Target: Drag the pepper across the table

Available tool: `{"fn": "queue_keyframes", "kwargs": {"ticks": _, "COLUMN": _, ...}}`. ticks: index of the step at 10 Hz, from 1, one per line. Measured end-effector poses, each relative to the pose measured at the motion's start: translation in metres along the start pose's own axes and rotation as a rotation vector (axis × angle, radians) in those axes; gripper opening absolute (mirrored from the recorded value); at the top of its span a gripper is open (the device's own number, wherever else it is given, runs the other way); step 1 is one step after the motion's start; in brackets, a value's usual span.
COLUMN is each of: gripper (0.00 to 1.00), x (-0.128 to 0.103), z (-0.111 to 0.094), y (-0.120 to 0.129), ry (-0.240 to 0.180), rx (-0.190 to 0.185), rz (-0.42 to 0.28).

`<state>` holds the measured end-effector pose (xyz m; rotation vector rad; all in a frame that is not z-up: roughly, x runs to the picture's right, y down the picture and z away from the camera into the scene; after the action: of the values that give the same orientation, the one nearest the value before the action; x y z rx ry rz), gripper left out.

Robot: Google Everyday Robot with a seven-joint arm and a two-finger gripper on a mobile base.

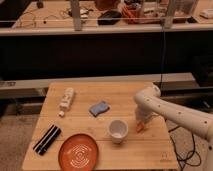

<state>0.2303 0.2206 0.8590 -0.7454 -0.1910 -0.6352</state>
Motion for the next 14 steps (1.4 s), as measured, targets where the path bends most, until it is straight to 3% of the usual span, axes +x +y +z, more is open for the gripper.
{"fn": "queue_keyframes", "kwargs": {"ticks": 14, "gripper": 0.03, "x": -0.0094, "z": 0.002, "y": 0.002, "ry": -0.005, "rx": -0.011, "rz": -0.035}}
